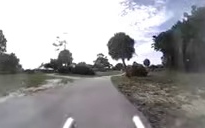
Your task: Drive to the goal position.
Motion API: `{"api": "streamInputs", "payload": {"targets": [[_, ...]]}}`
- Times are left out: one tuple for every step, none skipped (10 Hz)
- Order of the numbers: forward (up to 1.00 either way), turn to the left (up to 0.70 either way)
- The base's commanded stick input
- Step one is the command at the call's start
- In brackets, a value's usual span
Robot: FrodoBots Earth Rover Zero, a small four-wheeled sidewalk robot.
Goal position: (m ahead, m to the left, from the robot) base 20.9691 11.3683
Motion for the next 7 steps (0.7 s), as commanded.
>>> {"api": "streamInputs", "payload": {"targets": [[0.69, 0.34], [0.69, 0.34], [0.69, 0.34], [0.69, 0.34], [0.69, 0.34], [0.69, 0.34], [0.69, 0.34]]}}
